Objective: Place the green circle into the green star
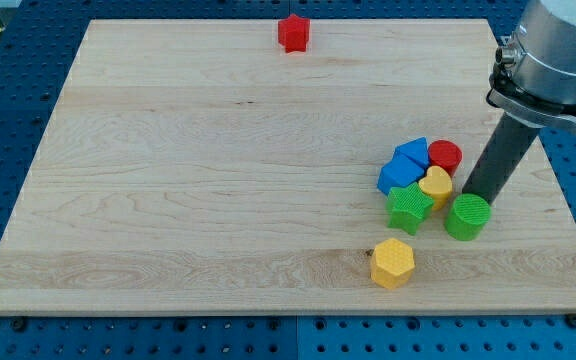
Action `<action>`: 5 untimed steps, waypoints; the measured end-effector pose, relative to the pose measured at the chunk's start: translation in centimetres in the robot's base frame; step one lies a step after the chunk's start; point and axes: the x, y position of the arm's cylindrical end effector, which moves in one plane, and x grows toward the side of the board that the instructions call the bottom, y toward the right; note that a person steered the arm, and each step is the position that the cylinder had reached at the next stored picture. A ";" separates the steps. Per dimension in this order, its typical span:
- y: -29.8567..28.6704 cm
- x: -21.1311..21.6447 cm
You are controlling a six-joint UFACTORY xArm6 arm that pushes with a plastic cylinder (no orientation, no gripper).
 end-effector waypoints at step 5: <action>1.1 4.3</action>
